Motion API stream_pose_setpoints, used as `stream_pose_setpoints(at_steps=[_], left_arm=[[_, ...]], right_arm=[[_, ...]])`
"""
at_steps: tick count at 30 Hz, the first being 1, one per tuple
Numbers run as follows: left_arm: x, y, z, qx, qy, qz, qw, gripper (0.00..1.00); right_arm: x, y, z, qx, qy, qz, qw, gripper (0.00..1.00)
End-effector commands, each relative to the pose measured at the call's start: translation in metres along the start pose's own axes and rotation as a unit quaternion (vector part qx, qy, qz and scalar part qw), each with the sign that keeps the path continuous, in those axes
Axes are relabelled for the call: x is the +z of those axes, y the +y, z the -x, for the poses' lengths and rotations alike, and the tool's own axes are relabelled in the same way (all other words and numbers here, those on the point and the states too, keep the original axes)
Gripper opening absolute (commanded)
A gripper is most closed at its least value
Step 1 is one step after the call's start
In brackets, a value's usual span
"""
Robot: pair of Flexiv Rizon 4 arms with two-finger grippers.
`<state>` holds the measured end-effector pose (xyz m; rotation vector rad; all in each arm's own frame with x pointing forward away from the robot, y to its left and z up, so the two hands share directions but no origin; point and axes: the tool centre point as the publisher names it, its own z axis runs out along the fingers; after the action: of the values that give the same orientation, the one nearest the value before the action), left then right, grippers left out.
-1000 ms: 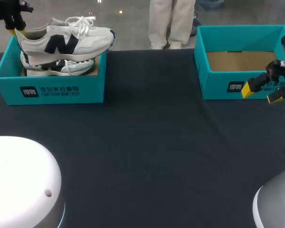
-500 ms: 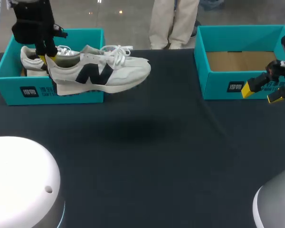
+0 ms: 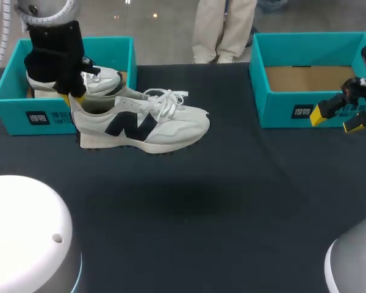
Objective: Take the shoe out of the shoebox, open the shoe tongue, remove and reinsert the insole, then place the shoe into the shoebox
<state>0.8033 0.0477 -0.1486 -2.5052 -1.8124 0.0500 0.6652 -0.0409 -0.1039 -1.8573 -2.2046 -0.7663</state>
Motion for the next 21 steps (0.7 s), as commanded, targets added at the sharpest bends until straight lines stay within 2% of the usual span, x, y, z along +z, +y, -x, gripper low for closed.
stream_pose_setpoints(at_steps=[1,13,17,21], left_arm=[[-0.001,-0.004,-0.003,0.0,-0.003,0.012,1.0,0.0],[-0.001,-0.004,-0.003,0.0,-0.003,0.012,1.0,0.0],[0.011,-0.007,0.012,-0.017,0.001,-0.003,1.0,0.0],[0.026,-0.01,0.042,-0.019,0.005,-0.008,1.0,0.0]], right_arm=[[0.001,0.003,0.0,0.001,-0.001,-0.003,1.0,1.0],[0.001,0.003,0.0,0.001,-0.001,-0.003,1.0,1.0],[0.001,0.003,0.0,0.001,-0.001,-0.003,1.0,1.0],[0.001,0.003,0.0,0.001,-0.001,-0.003,1.0,1.0]])
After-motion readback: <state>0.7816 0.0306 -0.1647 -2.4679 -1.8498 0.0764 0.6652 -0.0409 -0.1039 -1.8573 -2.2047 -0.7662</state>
